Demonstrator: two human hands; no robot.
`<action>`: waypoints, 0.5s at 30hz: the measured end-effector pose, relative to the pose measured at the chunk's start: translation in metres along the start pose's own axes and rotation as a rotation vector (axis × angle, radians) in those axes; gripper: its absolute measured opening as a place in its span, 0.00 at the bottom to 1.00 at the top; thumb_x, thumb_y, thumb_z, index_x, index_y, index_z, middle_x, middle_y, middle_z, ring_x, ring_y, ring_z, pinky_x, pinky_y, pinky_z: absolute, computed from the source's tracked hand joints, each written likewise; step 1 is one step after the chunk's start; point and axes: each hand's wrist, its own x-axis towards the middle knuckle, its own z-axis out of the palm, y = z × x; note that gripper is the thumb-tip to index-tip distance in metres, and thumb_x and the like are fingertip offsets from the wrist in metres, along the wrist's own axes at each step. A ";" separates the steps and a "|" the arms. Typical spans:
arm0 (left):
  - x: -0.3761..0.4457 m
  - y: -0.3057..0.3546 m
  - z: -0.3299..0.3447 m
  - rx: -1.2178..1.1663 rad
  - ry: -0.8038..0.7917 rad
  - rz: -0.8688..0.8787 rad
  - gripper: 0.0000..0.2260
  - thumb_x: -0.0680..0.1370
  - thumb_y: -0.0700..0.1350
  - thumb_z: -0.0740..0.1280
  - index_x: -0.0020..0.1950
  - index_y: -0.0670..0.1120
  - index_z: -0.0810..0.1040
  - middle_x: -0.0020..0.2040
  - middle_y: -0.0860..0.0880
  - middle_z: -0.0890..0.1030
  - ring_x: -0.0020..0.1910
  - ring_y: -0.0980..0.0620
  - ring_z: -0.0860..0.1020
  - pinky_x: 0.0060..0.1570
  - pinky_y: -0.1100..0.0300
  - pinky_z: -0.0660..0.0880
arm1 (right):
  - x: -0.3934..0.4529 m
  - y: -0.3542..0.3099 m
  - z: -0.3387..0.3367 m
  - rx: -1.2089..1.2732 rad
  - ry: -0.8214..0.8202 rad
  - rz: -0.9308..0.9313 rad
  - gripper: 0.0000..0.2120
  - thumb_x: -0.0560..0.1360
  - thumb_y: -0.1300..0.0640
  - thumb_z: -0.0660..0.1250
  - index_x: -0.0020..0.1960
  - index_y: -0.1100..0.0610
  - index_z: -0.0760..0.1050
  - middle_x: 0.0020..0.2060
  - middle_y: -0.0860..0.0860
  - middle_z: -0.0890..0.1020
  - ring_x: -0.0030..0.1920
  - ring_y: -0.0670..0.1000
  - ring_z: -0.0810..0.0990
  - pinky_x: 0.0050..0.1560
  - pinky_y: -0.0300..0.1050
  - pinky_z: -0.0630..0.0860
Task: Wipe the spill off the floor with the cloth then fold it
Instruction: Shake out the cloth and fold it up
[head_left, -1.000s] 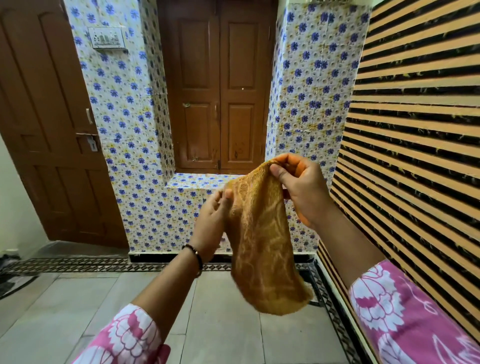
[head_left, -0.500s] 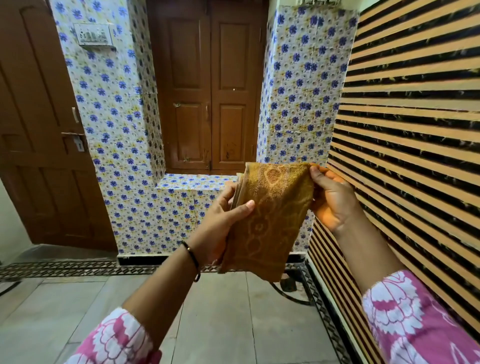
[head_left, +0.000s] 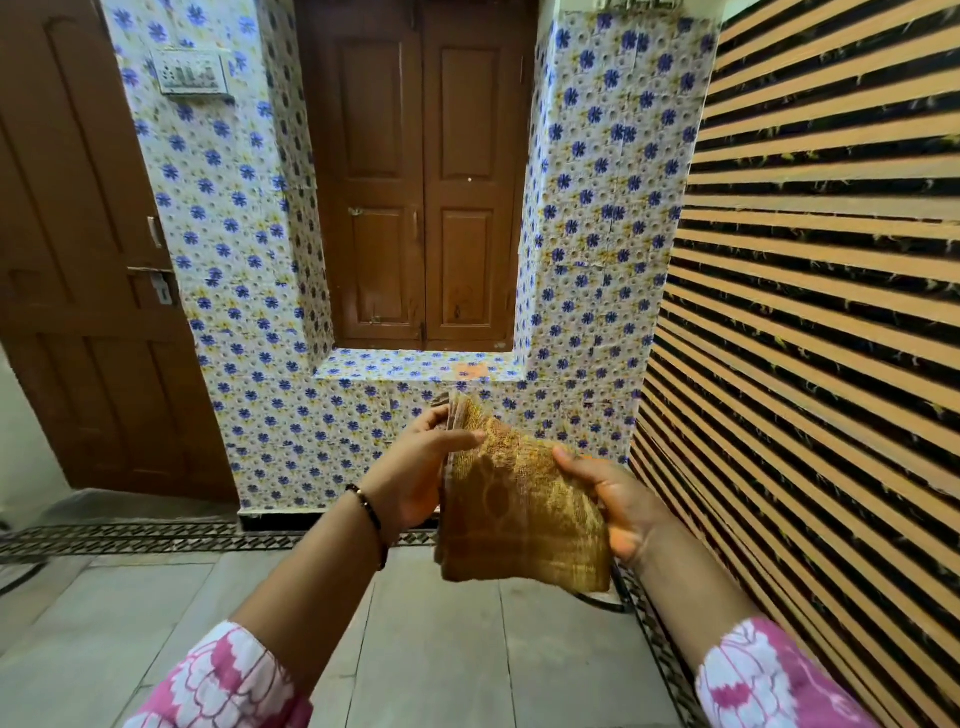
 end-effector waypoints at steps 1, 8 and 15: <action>-0.001 -0.001 -0.004 0.001 -0.013 -0.009 0.18 0.74 0.31 0.66 0.60 0.46 0.73 0.53 0.39 0.79 0.46 0.43 0.79 0.47 0.47 0.78 | -0.001 -0.005 0.000 -0.014 0.006 -0.022 0.19 0.69 0.59 0.68 0.57 0.67 0.76 0.40 0.60 0.83 0.38 0.57 0.84 0.42 0.53 0.82; -0.008 -0.008 -0.005 0.289 0.160 0.433 0.22 0.73 0.24 0.63 0.51 0.50 0.80 0.50 0.47 0.84 0.50 0.48 0.81 0.39 0.58 0.80 | 0.002 -0.026 0.002 -0.229 0.078 -0.255 0.19 0.70 0.73 0.65 0.59 0.62 0.75 0.50 0.59 0.81 0.49 0.59 0.81 0.42 0.52 0.81; -0.013 0.022 0.000 0.304 0.059 0.806 0.17 0.71 0.23 0.64 0.29 0.42 0.79 0.37 0.50 0.85 0.41 0.54 0.82 0.38 0.60 0.78 | -0.015 -0.058 0.026 -0.291 -0.065 -0.789 0.26 0.69 0.81 0.57 0.27 0.54 0.79 0.37 0.50 0.83 0.42 0.50 0.81 0.44 0.47 0.80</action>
